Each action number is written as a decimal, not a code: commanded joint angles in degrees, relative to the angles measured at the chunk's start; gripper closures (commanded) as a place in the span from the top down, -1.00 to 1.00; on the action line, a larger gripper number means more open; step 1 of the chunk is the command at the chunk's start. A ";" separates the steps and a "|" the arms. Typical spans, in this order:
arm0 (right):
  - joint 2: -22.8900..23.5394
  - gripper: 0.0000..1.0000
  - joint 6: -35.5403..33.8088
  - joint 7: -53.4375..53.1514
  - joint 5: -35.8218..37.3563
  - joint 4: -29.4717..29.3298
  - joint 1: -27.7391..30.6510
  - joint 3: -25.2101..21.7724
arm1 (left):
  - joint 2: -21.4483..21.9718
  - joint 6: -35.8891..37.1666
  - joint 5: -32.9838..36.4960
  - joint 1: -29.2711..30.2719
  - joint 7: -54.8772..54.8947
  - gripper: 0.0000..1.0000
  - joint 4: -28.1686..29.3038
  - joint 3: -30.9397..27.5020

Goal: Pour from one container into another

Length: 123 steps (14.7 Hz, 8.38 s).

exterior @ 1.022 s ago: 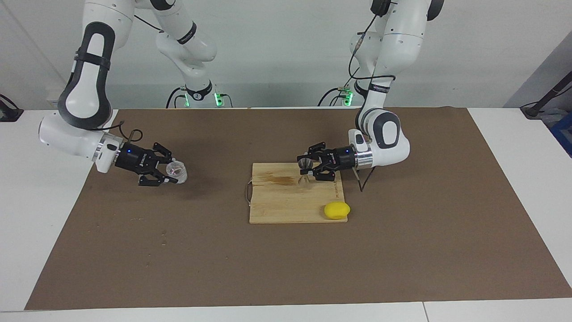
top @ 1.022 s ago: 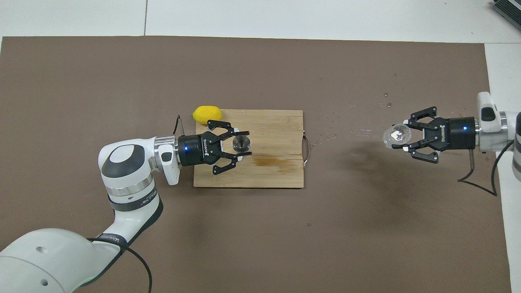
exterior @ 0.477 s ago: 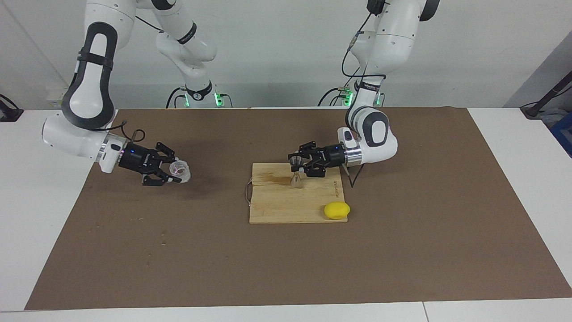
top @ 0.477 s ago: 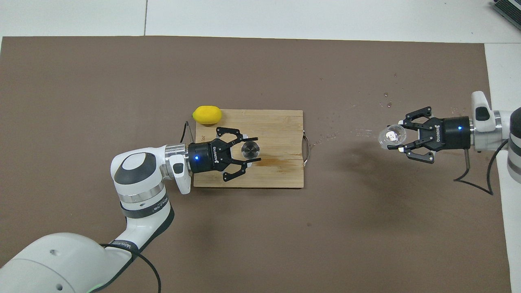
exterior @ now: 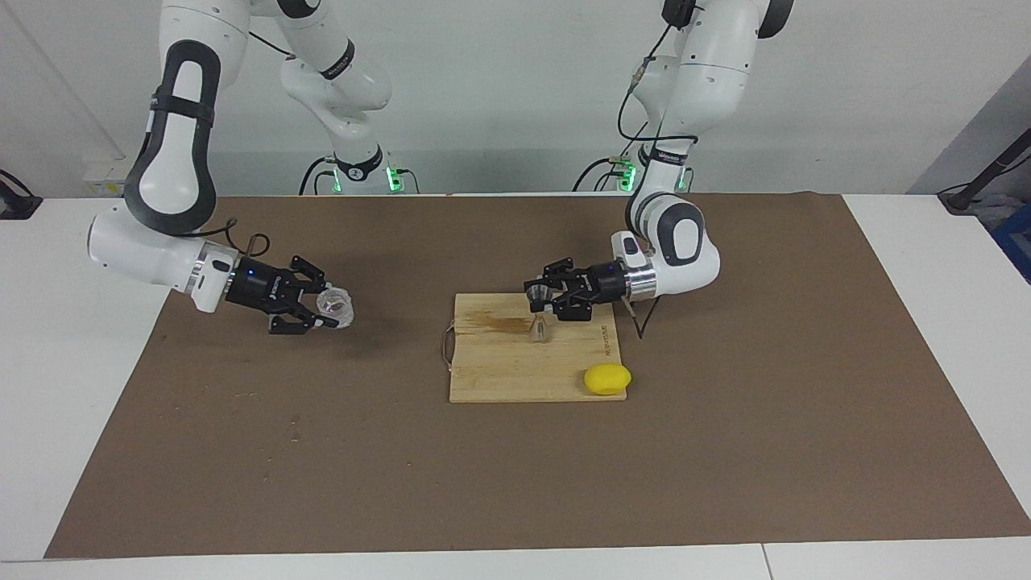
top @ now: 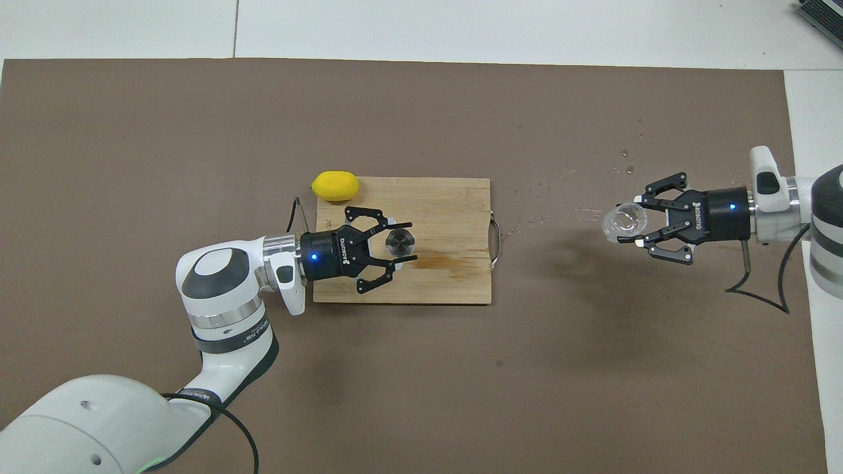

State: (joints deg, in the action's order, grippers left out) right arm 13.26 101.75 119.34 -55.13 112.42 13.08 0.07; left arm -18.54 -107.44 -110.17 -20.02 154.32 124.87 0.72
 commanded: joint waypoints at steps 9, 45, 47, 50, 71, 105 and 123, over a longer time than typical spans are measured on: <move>-1.74 -1.00 0.56 -1.65 -1.47 1.75 0.28 0.02 | -0.09 -0.84 -1.54 -0.20 2.21 -0.50 0.99 -0.28; -5.43 -1.00 -0.24 0.29 -3.66 3.69 -9.37 0.02 | 1.57 7.59 13.12 16.84 0.02 1.00 0.55 -0.63; -6.13 -1.00 1.69 -0.42 -4.20 3.68 -11.84 -0.07 | 2.27 8.56 18.82 20.53 -1.83 1.00 0.46 -0.63; -6.31 -1.00 4.59 -4.45 -4.20 3.51 -15.00 -0.07 | 2.98 11.03 26.81 25.63 -4.46 1.00 -0.58 -0.81; -4.38 -1.00 26.92 -27.92 1.33 -0.01 -34.96 -0.95 | 14.41 14.99 80.97 42.69 -27.30 1.00 -15.17 -0.37; 0.98 -1.00 26.84 -60.88 32.44 -10.99 -43.58 -1.04 | 22.76 16.65 107.27 27.41 -135.13 1.00 -25.29 -0.37; 3.09 -1.00 20.16 -75.56 44.75 -17.41 -46.75 -1.13 | 21.44 12.61 109.82 20.46 -149.23 1.00 -27.57 -3.87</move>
State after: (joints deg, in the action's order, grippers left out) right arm 14.80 123.50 46.35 -12.79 97.89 -33.14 -0.60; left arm 3.46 -95.29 -1.70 3.00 6.08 98.76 -1.17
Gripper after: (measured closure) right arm 0.485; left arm 0.000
